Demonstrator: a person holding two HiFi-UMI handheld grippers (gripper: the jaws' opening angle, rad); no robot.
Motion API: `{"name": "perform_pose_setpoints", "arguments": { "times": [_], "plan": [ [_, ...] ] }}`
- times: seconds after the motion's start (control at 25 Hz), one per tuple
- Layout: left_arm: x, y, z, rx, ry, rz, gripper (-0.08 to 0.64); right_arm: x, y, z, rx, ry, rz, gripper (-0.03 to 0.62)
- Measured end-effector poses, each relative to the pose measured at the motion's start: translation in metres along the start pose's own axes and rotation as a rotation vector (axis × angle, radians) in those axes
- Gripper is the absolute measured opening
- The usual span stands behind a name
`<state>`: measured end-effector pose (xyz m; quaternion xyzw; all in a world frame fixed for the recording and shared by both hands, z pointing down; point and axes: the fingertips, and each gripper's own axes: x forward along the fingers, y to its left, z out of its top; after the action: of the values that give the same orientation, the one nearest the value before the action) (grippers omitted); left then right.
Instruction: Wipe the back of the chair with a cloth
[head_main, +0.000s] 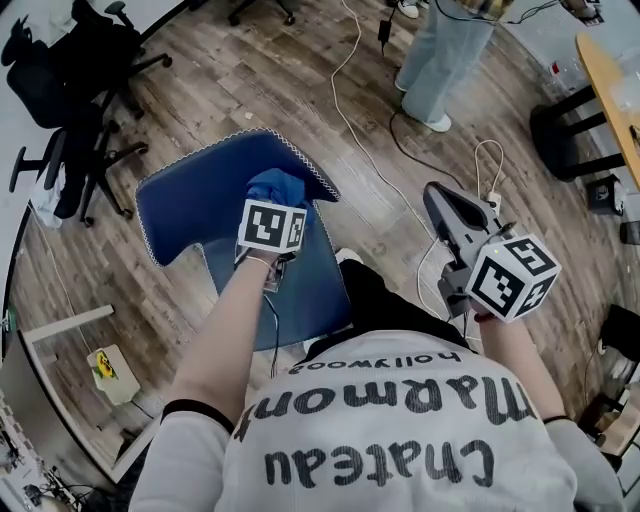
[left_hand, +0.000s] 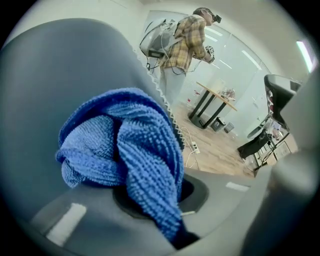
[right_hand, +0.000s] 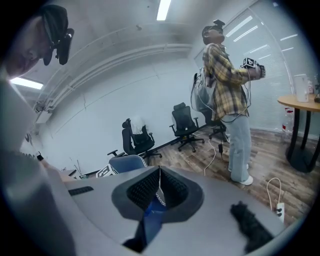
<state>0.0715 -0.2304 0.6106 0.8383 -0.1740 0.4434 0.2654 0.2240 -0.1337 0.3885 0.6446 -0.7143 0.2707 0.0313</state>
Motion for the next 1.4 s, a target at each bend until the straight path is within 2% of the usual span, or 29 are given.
{"name": "perform_pose_setpoints", "arguments": {
  "times": [0.16, 0.24, 0.32, 0.44, 0.52, 0.6, 0.72, 0.8, 0.84, 0.92, 1.04, 1.4],
  "plan": [
    [0.011, -0.028, 0.007, 0.047, 0.005, -0.043, 0.038, -0.009, -0.006, -0.002, 0.001, -0.005, -0.017, 0.015],
    [0.013, -0.029, 0.007, 0.039, -0.004, -0.041, 0.038, -0.012, -0.008, -0.001, -0.003, -0.008, -0.021, 0.015],
    [0.01, -0.019, 0.003, -0.007, -0.019, -0.028, 0.038, -0.013, -0.007, 0.0, -0.01, -0.007, -0.021, 0.015],
    [-0.006, 0.015, -0.02, -0.118, -0.035, 0.02, 0.038, -0.012, -0.003, 0.0, -0.012, -0.001, -0.013, 0.015],
    [-0.021, 0.05, -0.043, -0.179, -0.029, 0.086, 0.038, -0.009, -0.001, 0.0, -0.01, 0.003, -0.005, 0.015],
    [-0.043, 0.096, -0.073, -0.256, -0.009, 0.194, 0.038, -0.004, 0.001, -0.001, -0.005, 0.006, 0.002, 0.015],
    [-0.086, 0.164, -0.124, -0.44, 0.022, 0.384, 0.038, 0.004, 0.009, -0.005, 0.0, 0.015, 0.02, 0.015],
    [-0.113, 0.195, -0.152, -0.544, 0.036, 0.473, 0.038, 0.009, 0.014, -0.009, 0.003, 0.02, 0.033, 0.015],
    [-0.124, 0.206, -0.162, -0.571, 0.051, 0.5, 0.038, 0.012, 0.017, -0.01, 0.004, 0.022, 0.04, 0.015],
    [-0.134, 0.216, -0.175, -0.568, 0.096, 0.525, 0.04, 0.017, 0.022, -0.012, 0.002, 0.029, 0.052, 0.015],
    [-0.127, 0.213, -0.174, -0.503, 0.146, 0.5, 0.038, 0.02, 0.027, -0.015, 0.001, 0.036, 0.058, 0.015],
    [-0.06, 0.156, -0.106, -0.312, 0.134, 0.326, 0.038, 0.006, 0.008, -0.017, 0.022, 0.019, -0.003, 0.015]
  ]
}}
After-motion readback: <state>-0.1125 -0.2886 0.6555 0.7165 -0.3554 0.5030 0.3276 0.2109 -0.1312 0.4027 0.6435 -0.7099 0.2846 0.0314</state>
